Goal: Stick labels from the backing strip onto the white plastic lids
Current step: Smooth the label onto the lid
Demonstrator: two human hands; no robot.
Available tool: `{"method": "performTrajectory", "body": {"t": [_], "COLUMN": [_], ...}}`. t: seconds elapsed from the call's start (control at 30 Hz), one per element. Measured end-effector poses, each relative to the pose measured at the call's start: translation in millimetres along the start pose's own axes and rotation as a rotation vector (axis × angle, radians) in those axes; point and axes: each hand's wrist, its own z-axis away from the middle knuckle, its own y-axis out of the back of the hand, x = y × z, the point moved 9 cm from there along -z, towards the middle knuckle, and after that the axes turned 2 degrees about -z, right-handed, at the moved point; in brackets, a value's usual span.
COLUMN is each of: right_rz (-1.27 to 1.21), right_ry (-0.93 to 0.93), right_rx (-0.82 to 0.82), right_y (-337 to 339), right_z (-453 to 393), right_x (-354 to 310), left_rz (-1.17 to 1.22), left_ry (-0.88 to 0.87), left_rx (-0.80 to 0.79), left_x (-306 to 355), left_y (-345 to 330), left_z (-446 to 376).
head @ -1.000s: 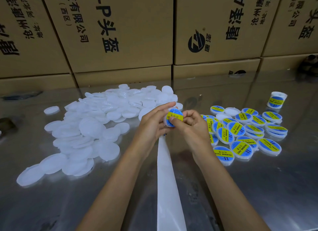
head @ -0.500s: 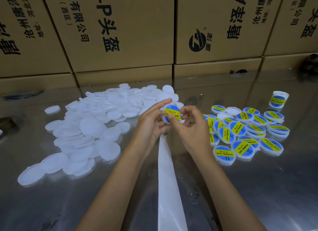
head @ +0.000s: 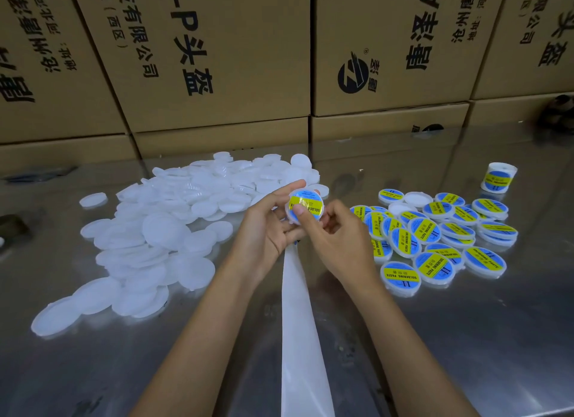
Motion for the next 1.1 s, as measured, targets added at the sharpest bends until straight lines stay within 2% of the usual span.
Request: {"method": "performTrajectory", "body": {"t": [0.13,0.27,0.37,0.6,0.8,0.9,1.1], "right_rz": [0.140,0.171,0.171,0.055,0.120,0.117,0.125], "right_ry": [0.055,0.042,0.012,-0.009,0.016,0.030,-0.037], "right_rx": [-0.019,0.007,0.014,-0.056,-0.131,-0.101,0.018], "right_y": [-3.0,0.9,1.2,-7.9,-21.6,-20.3,-8.6], "right_z": [2.5,-0.4,-2.9,0.1,7.0,6.0,2.3], "right_x": [-3.4,0.5,6.0,6.8,4.2,5.8,11.4], "left_rz": [-0.157,-0.337,-0.384,-0.385,-0.440,-0.510,-0.532], "left_ry": [-0.054,-0.121,-0.136,-0.204,-0.280,-0.274,-0.186], "left_rx": [0.009,-0.002,0.013,0.158,0.333,0.295,0.065], "left_x": [1.0,0.5,0.0,2.9,5.1,5.3,-9.5], "left_y": [-1.3,-1.8,1.0,15.5,33.3,31.6,17.3], "left_z": [-2.0,-0.6,-0.3,-1.7,-1.7,-3.1,-6.5]}}
